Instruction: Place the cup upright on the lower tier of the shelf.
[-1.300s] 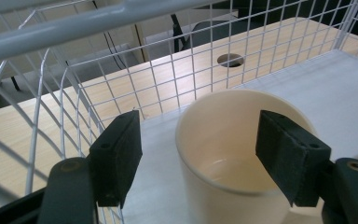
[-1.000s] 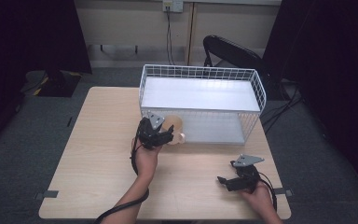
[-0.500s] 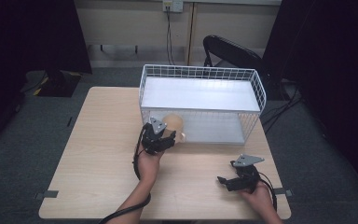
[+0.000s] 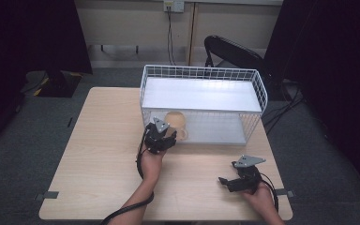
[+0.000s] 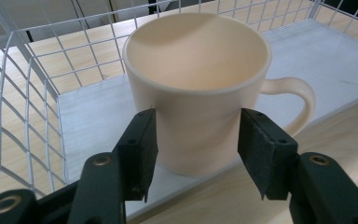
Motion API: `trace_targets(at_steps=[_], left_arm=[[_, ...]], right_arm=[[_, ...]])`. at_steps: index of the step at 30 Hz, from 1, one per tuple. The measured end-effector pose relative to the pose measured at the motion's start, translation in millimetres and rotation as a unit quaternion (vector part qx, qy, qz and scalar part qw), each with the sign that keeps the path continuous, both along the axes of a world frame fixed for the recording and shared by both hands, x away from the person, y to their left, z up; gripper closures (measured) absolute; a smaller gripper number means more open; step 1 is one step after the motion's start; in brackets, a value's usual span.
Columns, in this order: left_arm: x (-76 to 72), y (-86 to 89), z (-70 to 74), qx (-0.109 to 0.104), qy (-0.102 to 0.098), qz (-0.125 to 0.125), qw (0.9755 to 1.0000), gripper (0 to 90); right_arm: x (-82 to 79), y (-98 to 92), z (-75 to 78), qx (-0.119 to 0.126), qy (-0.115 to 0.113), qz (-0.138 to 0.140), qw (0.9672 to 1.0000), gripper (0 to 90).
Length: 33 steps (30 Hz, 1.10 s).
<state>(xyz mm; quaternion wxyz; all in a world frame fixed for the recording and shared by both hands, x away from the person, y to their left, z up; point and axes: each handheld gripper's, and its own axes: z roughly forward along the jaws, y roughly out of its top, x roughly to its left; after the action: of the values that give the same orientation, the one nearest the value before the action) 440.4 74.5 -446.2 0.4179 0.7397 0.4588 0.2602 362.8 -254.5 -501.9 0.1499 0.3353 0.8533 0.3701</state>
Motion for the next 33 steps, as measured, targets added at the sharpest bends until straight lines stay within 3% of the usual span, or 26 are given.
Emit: trace_targets(at_steps=[13,19,23,28,33], left_arm=[[8.2,-3.4,-0.8,0.007,0.000,0.005,1.0000,48.1],[-0.4,2.9,-1.7,-0.003,0.007,-0.005,1.0000,36.2],[-6.0,11.2,-3.6,-0.018,0.025,-0.015,0.9994,24.7],[-13.4,16.6,-5.2,-0.007,0.040,-0.035,0.9985,22.4],[-17.8,20.9,-6.5,0.001,0.040,-0.051,0.9979,19.2]], right_arm=[[0.0,0.0,0.0,0.000,0.000,0.000,1.0000,11.9],[0.0,0.0,0.0,0.000,0.000,0.000,1.0000,11.9],[0.1,-0.1,0.0,0.001,0.000,0.001,1.0000,11.9],[0.2,-0.1,0.0,0.001,0.001,0.001,1.0000,11.9],[0.3,-0.1,0.0,0.001,0.001,0.001,1.0000,11.9]])
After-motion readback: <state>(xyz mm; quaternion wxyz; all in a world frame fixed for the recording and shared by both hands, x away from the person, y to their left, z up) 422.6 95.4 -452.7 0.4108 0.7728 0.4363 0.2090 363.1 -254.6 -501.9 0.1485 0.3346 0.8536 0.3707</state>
